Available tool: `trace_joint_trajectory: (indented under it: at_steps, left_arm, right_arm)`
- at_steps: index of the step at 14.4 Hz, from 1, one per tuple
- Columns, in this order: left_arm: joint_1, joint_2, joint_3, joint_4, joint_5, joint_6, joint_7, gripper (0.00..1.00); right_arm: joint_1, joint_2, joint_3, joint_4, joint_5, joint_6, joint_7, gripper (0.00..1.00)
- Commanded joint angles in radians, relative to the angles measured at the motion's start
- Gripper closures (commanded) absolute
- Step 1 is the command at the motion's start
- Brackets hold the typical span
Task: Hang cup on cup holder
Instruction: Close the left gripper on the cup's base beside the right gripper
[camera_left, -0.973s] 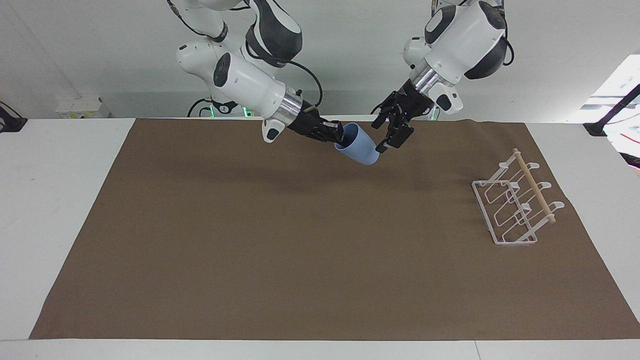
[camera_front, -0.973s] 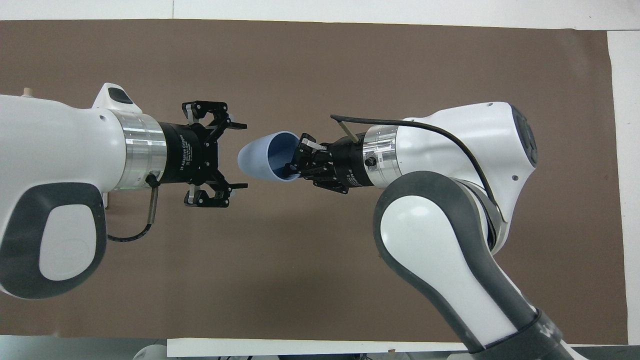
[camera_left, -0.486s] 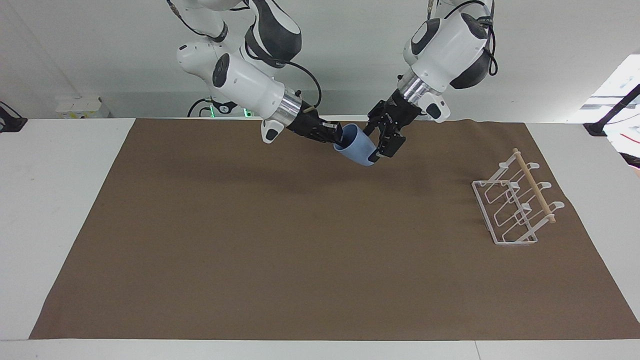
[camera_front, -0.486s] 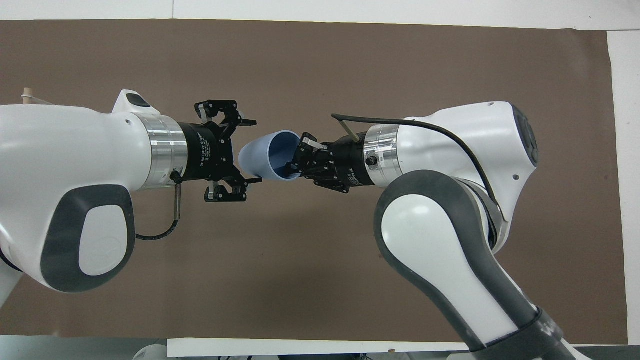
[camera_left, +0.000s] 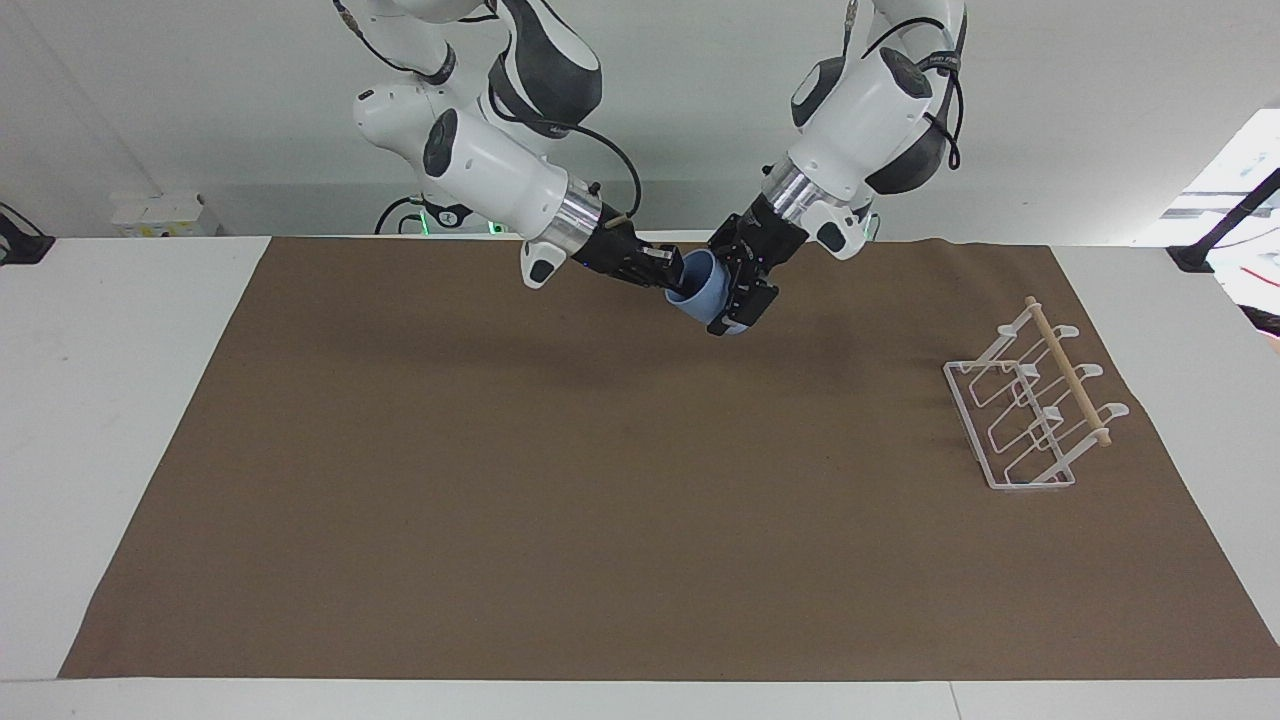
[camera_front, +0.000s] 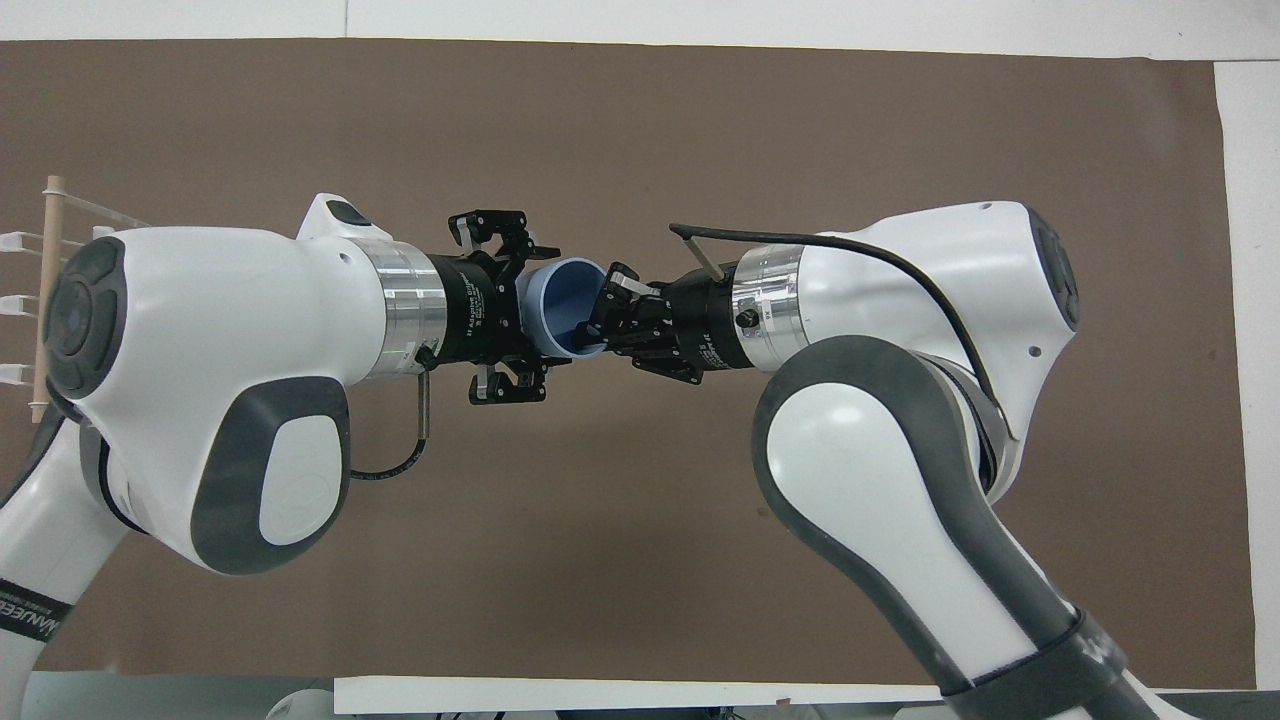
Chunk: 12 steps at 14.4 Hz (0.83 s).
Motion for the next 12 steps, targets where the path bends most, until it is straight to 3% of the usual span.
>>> trace_joint_trajectory:
  at_steps: [1, 4, 5, 7, 8, 9, 10, 12]
  left_arm:
    - [-0.016, 0.005, 0.009, -0.011, -0.012, 0.034, -0.016, 0.22]
    - [-0.006, 0.006, 0.009, -0.004, -0.012, 0.022, -0.017, 0.26]
    - [-0.006, 0.008, 0.01, -0.003, -0.012, 0.02, -0.011, 0.38]
    - [-0.004, 0.008, 0.01, -0.001, -0.008, 0.019, 0.022, 0.78]
    - [-0.004, 0.006, 0.01, 0.0, -0.008, 0.01, 0.053, 0.95]
    - [-0.003, 0.008, 0.01, 0.003, -0.008, -0.004, 0.067, 1.0]
    - [-0.003, 0.008, 0.012, 0.006, -0.008, -0.004, 0.068, 1.0]
    - [-0.003, 0.014, 0.013, 0.019, -0.002, -0.006, 0.068, 1.0]
  right_arm:
    - [-0.001, -0.008, 0.011, -0.001, 0.02, -0.003, 0.007, 1.0]
    - [-0.001, -0.008, 0.013, -0.001, 0.02, -0.003, 0.007, 1.0]
    - [-0.001, -0.008, 0.013, -0.001, 0.02, -0.003, 0.009, 1.0]
    - [-0.001, -0.008, 0.013, -0.001, 0.02, -0.003, 0.015, 1.0]
    - [-0.001, -0.008, 0.011, -0.001, 0.02, -0.001, 0.015, 0.86]
    - [-0.003, -0.008, 0.013, -0.001, 0.02, -0.003, 0.016, 0.55]
    - [-0.003, -0.008, 0.011, 0.0, 0.02, -0.001, 0.016, 0.01]
    - [-0.003, -0.007, 0.011, 0.005, 0.02, 0.0, 0.016, 0.0]
